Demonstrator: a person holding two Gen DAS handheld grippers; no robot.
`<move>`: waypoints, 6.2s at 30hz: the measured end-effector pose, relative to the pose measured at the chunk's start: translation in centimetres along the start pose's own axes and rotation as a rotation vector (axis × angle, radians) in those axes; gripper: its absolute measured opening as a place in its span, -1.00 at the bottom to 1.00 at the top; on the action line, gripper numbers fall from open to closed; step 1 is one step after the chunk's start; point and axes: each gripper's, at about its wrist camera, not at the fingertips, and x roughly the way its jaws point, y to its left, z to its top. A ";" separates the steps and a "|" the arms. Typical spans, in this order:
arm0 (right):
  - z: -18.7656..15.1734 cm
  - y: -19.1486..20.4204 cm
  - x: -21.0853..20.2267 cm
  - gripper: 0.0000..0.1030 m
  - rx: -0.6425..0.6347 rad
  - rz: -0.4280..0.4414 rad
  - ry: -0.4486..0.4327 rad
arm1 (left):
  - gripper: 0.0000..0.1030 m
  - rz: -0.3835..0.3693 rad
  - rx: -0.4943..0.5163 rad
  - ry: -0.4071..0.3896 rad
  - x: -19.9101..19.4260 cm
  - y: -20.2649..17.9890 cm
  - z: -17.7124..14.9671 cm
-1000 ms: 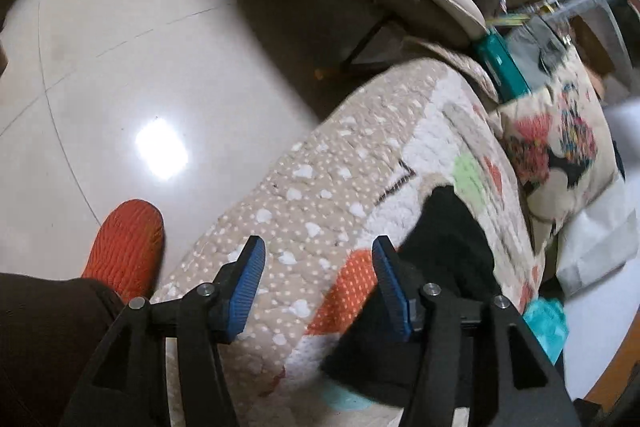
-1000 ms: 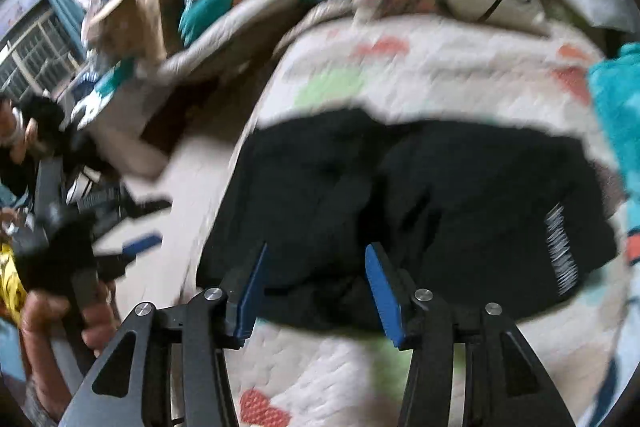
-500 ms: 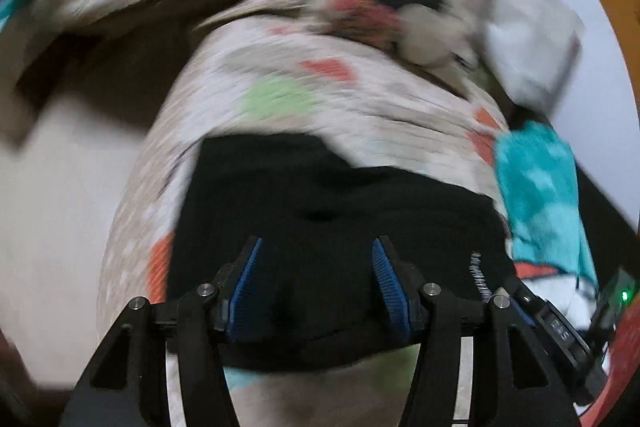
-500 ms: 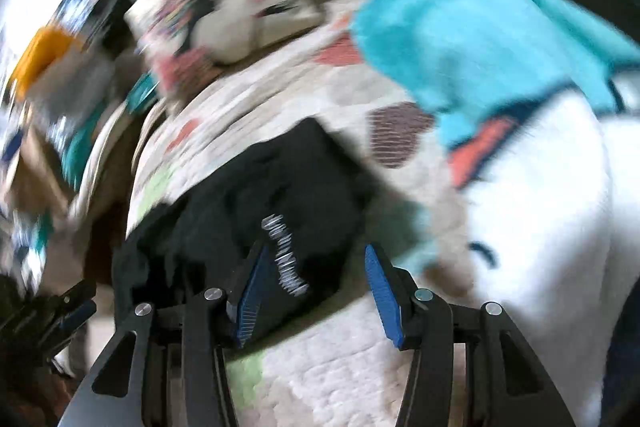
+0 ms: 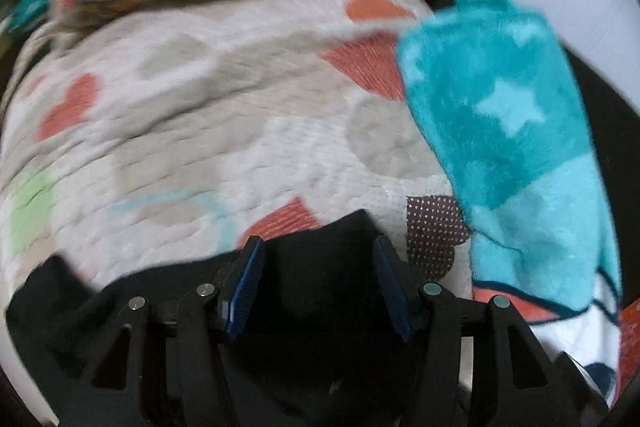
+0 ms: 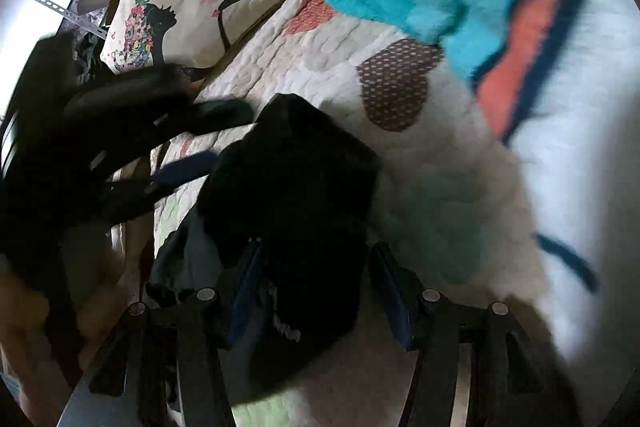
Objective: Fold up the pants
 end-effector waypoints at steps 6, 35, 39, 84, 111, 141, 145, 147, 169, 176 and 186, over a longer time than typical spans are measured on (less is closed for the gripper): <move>0.2 0.2 0.5 0.17 -0.043 -0.001 -0.019 | 0.20 0.008 0.133 0.100 3.7 -1.3 1.0; -13.4 23.3 0.5 -0.53 -1.003 0.108 -0.003 | -0.52 -0.376 -0.431 -0.262 -13.4 23.1 -12.7; -15.9 24.9 2.7 -0.53 -1.099 0.089 0.017 | -0.50 -0.394 -0.514 -0.268 -12.2 26.6 -14.3; -13.4 19.5 2.5 0.54 -0.920 0.037 0.169 | 0.20 -0.149 -0.820 -0.075 -9.3 31.9 -19.5; -0.4 15.1 8.3 0.54 -0.475 0.237 0.365 | 0.28 -0.276 -0.718 -0.261 -10.4 27.8 -21.4; 1.8 19.6 10.9 -0.37 -0.560 0.250 0.366 | -0.41 -0.190 -0.506 -0.374 -12.7 23.1 -12.0; 4.1 20.2 11.4 -0.38 -0.591 0.217 0.331 | -0.42 -0.206 -0.532 -0.369 -11.3 24.1 -9.5; 5.3 20.0 12.1 -0.38 -0.590 0.199 0.319 | -0.42 -0.219 -0.551 -0.362 -10.3 25.0 -8.6; 7.6 14.7 13.9 0.38 -0.503 0.041 0.197 | -0.06 -0.398 -0.708 -0.302 -6.2 29.3 -8.8; 8.6 13.8 11.6 0.39 -0.494 -0.021 0.098 | -0.04 -0.449 -0.801 -0.321 -6.5 31.6 -9.7; 7.5 11.5 8.6 0.40 -0.419 -0.060 0.085 | 0.20 -0.293 -0.924 -0.323 -7.6 34.9 -12.6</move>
